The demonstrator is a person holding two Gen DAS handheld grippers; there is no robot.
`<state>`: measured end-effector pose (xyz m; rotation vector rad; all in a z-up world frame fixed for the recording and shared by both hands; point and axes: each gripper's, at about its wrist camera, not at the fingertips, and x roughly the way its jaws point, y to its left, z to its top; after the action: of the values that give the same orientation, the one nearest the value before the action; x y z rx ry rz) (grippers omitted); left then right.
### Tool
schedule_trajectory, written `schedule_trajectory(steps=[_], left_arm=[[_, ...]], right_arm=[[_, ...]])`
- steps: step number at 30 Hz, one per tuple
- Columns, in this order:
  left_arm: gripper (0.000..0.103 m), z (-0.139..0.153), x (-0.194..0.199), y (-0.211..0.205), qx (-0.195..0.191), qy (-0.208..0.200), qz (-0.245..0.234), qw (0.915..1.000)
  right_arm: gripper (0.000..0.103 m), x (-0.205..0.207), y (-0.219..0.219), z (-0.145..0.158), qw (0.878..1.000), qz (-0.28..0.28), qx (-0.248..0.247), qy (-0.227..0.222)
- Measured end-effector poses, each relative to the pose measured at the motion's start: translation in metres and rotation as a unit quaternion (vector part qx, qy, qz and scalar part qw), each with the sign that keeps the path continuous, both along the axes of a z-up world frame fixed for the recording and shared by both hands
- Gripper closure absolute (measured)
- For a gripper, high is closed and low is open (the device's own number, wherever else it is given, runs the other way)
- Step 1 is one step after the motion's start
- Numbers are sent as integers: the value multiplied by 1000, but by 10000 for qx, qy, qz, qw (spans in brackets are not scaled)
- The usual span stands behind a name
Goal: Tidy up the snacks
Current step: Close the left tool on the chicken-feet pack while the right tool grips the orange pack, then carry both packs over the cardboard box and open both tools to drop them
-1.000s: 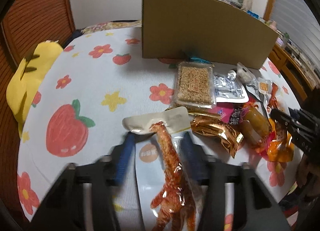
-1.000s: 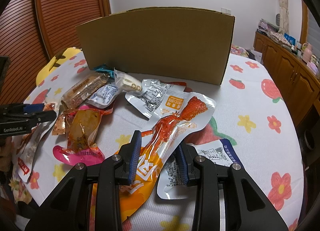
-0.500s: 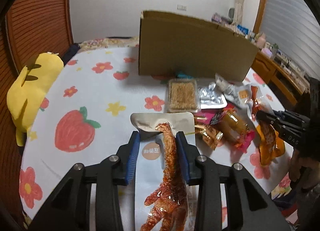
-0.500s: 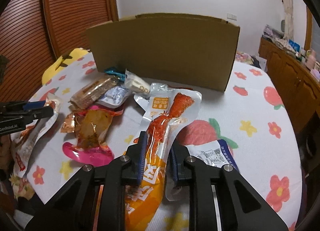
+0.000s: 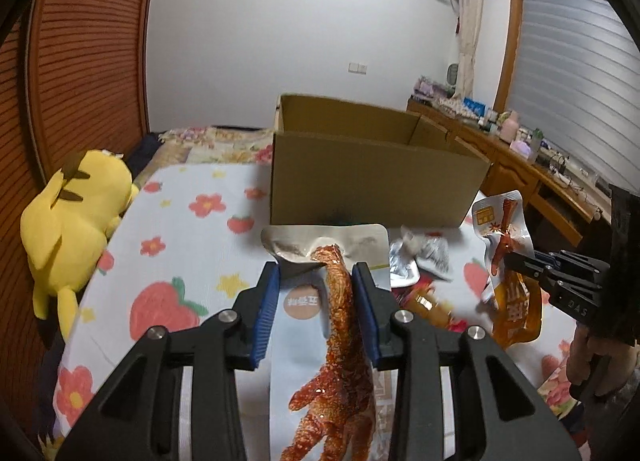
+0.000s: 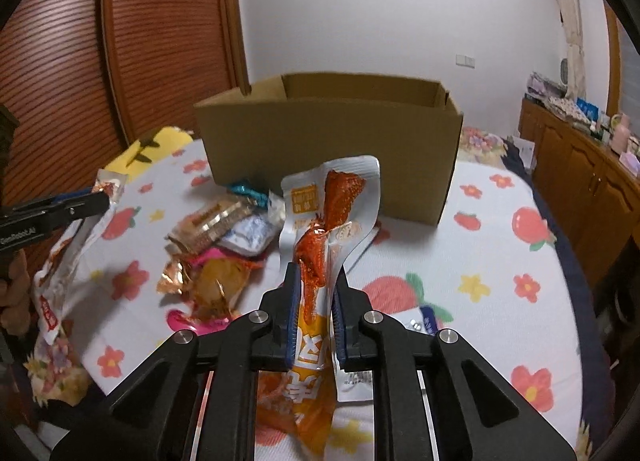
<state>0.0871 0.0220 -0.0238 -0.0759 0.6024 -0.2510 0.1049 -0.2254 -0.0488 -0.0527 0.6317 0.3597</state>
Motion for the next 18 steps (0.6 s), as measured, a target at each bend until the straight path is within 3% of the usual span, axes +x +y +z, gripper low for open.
schedule_trajectory(steps=[9,18], left_arm=[[68,42,18,-15,-12,-454,-237,9987],[68,80,64,-20,42,-765,-297,9966]], right_arm=[[91,-1,-2,48,9988,147,-8,-467],[91,28,-3,99,9953,166,-177,-932]])
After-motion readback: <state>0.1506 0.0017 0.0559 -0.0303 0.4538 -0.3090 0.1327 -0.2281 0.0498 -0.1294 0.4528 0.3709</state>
